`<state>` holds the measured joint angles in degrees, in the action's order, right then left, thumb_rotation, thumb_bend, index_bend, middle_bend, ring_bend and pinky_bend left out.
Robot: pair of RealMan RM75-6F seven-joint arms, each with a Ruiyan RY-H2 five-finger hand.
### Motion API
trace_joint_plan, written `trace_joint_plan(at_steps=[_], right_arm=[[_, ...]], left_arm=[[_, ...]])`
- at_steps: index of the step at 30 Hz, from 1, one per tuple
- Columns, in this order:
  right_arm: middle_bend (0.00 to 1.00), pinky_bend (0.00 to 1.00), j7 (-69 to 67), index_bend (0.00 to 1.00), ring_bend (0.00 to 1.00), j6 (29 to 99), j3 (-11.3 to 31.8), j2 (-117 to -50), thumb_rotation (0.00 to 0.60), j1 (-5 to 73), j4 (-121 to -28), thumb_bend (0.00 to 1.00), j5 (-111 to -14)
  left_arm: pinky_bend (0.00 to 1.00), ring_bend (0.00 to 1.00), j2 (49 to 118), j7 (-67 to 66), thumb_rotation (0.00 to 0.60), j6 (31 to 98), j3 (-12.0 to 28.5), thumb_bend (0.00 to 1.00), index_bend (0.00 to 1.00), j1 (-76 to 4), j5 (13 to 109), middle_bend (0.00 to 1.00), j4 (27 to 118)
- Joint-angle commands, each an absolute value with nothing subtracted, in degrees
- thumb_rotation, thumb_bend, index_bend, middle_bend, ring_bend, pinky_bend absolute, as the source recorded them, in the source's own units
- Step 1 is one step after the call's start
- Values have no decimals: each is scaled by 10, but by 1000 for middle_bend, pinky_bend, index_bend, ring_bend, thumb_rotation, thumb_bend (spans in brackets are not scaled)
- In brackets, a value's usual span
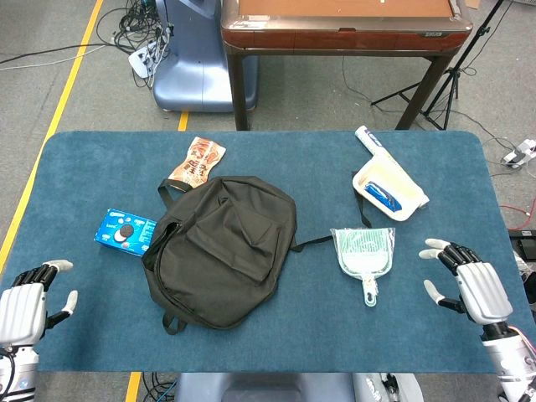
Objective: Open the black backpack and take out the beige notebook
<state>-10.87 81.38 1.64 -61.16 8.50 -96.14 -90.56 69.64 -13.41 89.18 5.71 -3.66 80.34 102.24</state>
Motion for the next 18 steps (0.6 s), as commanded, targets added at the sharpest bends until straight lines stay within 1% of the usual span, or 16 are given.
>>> trace_joint_plan(at_steps=[1, 8, 12, 18], right_arm=[[218, 264, -108, 334, 196, 812, 16, -611, 600, 86, -962, 353, -905], [218, 264, -106, 334, 196, 803, 14, -608, 600, 93, -968, 353, -914], [218, 264, -91, 334, 196, 773, 11, -594, 600, 116, -990, 353, -935], [218, 264, -70, 334, 196, 708, 13, -580, 600, 170, -1028, 350, -966]], left_arm=[[257, 298, 696, -135, 600, 888, 56, 309, 337, -37, 801, 302, 1022], [257, 298, 689, -139, 600, 872, 50, 309, 337, -43, 803, 302, 1026], [256, 298, 687, -139, 600, 865, 49, 309, 337, -48, 807, 302, 1025], [250, 298, 683, -137, 600, 860, 45, 309, 337, -51, 816, 302, 1023]])
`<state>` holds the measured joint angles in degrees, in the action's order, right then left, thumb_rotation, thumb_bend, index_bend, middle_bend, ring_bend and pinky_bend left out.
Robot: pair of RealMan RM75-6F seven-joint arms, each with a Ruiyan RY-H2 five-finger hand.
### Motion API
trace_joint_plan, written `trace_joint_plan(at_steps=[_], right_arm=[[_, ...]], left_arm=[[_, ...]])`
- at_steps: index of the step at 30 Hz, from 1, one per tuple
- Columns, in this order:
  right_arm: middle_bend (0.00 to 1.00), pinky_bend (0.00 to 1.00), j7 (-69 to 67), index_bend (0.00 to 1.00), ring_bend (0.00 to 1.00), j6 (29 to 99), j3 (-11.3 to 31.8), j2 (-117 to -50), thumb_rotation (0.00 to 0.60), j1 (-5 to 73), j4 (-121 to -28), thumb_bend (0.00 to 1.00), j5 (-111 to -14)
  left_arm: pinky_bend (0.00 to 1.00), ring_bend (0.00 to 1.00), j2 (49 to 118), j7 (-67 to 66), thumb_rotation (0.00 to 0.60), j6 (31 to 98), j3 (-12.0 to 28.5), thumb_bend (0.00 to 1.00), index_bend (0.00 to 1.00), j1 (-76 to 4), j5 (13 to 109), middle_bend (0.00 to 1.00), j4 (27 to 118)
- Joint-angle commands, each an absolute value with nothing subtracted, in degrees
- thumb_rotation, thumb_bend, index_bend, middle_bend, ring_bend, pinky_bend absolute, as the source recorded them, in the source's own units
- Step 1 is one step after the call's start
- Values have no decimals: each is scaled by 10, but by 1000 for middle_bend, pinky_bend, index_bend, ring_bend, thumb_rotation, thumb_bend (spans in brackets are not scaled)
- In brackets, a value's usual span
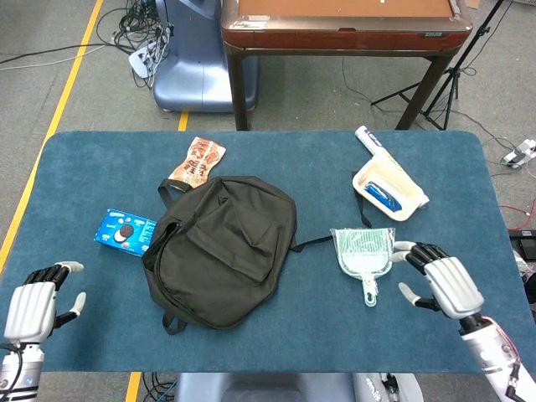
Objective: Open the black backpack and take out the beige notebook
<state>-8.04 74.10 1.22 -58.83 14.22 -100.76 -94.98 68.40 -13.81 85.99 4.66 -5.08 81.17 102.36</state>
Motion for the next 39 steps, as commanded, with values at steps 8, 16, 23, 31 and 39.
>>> trace_joint_plan(at_steps=[8, 16, 23, 31, 39], right_arm=[[218, 264, -52, 313, 191, 618, 25, -595, 600, 241, -1060, 303, -967], [218, 264, -10, 310, 178, 520, 38, -648, 600, 322, -1063, 249, -970], [215, 264, 69, 307, 146, 446, 55, -740, 600, 392, -1014, 161, -953], [199, 259, 130, 292, 109, 417, 62, -841, 600, 441, -921, 136, -938], [195, 259, 155, 290, 103, 440, 48, -929, 600, 465, -822, 127, -958]], left_arm=[[248, 298, 677, -131, 600, 865, 39, 309, 337, -48, 826, 302, 1025], [248, 298, 672, -132, 600, 869, 34, 309, 337, -46, 837, 302, 1031], [248, 298, 670, -136, 600, 874, 31, 309, 336, -43, 844, 302, 1039], [248, 298, 666, -134, 600, 881, 26, 309, 337, -37, 850, 302, 1051], [248, 298, 659, -122, 600, 886, 23, 309, 336, -29, 848, 302, 1060]])
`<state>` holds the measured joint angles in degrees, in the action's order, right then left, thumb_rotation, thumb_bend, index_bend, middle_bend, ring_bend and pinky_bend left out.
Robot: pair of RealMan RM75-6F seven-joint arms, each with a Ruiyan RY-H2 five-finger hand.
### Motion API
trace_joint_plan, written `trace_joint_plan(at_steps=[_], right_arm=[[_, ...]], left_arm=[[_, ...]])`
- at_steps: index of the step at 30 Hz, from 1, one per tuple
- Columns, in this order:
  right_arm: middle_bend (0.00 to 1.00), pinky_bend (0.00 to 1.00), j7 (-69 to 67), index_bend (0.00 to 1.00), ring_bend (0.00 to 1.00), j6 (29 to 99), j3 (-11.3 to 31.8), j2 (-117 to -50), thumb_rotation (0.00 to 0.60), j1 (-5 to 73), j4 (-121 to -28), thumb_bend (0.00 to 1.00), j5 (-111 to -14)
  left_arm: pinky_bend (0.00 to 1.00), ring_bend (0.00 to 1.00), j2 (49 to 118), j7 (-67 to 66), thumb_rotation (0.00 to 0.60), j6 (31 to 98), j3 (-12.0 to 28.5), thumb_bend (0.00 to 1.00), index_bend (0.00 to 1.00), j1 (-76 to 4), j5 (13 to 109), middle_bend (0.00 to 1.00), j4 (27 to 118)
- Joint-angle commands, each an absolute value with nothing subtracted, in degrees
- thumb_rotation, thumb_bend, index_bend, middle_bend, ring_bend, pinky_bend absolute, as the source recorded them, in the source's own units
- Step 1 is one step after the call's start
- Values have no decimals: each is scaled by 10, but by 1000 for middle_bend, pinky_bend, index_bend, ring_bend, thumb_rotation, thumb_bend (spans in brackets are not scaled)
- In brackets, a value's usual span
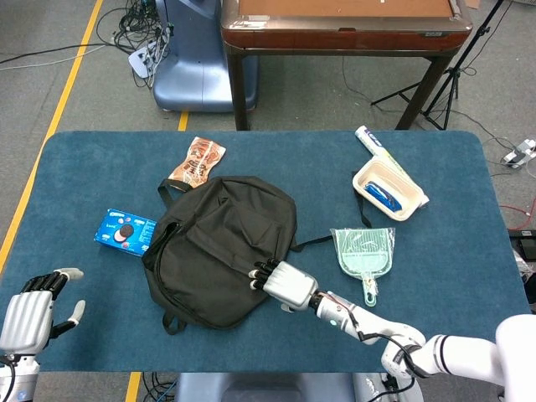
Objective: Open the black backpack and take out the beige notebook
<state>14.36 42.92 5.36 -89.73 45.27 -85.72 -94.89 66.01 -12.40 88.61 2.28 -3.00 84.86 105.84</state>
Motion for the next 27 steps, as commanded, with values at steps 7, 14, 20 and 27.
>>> trace_joint_plan(at_steps=[7, 14, 20, 27], right_arm=[[189, 252, 169, 290, 99, 490, 38, -995, 600, 477, -732, 133, -989], [399, 251, 109, 464, 172, 549, 14, -1045, 600, 485, -637, 446, -1025], [537, 251, 53, 653, 303, 599, -11, -1048, 600, 484, -580, 583, -1050], [571, 251, 3, 699, 341, 639, -35, -1006, 600, 474, -562, 587, -1057]], left_arm=[[248, 298, 655, -114, 600, 884, 21, 309, 337, -27, 846, 302, 1064], [248, 298, 650, -100, 600, 880, 22, 309, 336, -28, 846, 302, 1071], [248, 298, 646, -92, 600, 878, 23, 309, 336, -27, 845, 302, 1073], [248, 298, 647, -92, 600, 874, 24, 309, 336, -31, 846, 302, 1075]])
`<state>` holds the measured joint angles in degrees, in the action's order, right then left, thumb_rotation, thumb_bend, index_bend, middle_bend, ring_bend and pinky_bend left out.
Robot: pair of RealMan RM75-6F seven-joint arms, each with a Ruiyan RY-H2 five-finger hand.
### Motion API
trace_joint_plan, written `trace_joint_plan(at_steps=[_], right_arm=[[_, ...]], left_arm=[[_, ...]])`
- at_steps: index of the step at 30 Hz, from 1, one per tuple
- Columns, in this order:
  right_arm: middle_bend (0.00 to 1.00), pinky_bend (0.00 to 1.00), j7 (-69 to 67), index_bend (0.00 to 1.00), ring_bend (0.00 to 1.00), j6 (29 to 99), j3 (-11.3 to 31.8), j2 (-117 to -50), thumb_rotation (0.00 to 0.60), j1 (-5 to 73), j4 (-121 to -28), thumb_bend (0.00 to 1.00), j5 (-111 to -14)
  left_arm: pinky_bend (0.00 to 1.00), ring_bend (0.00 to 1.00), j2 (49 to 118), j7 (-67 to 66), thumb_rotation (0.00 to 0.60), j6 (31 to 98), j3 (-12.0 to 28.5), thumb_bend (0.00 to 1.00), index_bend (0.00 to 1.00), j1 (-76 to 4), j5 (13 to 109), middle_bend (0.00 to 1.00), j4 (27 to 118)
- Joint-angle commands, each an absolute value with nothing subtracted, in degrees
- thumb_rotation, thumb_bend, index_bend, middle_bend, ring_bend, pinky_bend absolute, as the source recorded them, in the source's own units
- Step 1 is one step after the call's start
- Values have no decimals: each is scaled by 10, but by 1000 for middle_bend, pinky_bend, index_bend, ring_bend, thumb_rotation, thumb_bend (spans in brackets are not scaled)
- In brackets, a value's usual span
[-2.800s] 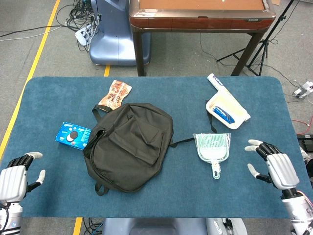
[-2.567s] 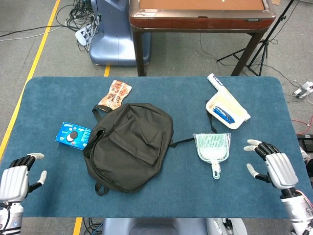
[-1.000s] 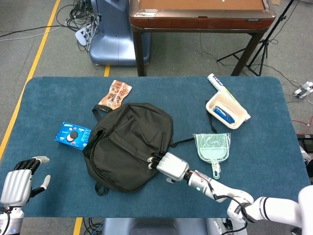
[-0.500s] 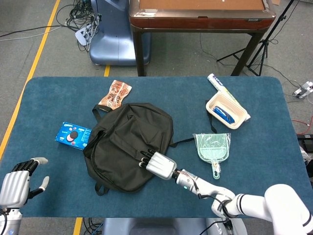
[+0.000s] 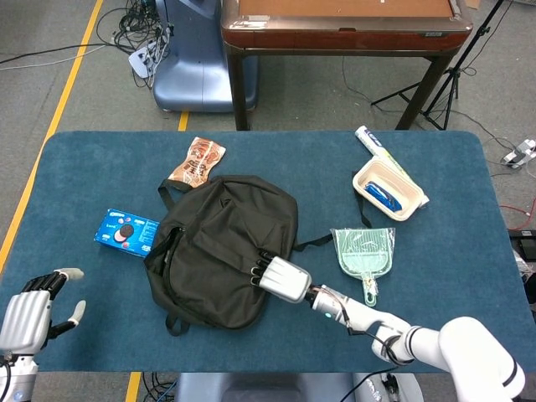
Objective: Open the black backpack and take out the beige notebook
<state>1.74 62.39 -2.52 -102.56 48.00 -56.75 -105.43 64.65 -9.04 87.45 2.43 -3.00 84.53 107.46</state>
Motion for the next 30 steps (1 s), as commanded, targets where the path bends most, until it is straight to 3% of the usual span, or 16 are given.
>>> trace_joint_plan(at_steps=[1, 9, 10, 12, 14, 15, 18, 20, 30], right_arm=[[571, 251, -3, 699, 342, 643, -37, -999, 600, 472, -562, 587, -1057], [534, 251, -33, 682, 331, 649, -52, -924, 600, 451, -571, 568, -1036], [487, 251, -38, 616, 301, 638, -54, -913, 600, 451, -584, 538, -1028], [330, 234, -52, 321, 183, 609, -55, -884, 600, 452, -636, 423, -1008], [198, 188, -52, 86, 89, 591, -51, -856, 600, 455, -693, 305, -993], [135, 159, -47, 21, 48, 584, -51, -844, 600, 457, -716, 228, -990], [16, 95, -33, 0, 0, 569, -47, -810, 600, 460, -790, 42, -978], [1, 77, -21, 0, 0, 565, -45, -794, 600, 461, -832, 3, -975], [0, 68, 42, 0, 0, 555, -60, -803, 600, 440, -939, 0, -974]], left_arm=[[248, 298, 647, -93, 600, 873, 24, 309, 337, -31, 846, 302, 1076], [248, 298, 649, -106, 600, 872, 25, 309, 336, -32, 846, 302, 1085], [248, 298, 649, -107, 600, 872, 25, 309, 336, -32, 845, 303, 1086], [248, 298, 650, -110, 600, 871, 26, 309, 336, -33, 843, 302, 1088], [248, 298, 650, -111, 600, 870, 26, 309, 336, -34, 842, 302, 1090], [248, 298, 650, -111, 600, 870, 26, 309, 336, -34, 842, 302, 1090], [248, 298, 649, -110, 600, 872, 27, 309, 336, -33, 843, 302, 1092], [248, 298, 648, -108, 600, 874, 28, 309, 336, -33, 843, 302, 1092], [248, 298, 643, -102, 600, 878, 25, 309, 336, -29, 845, 302, 1092]])
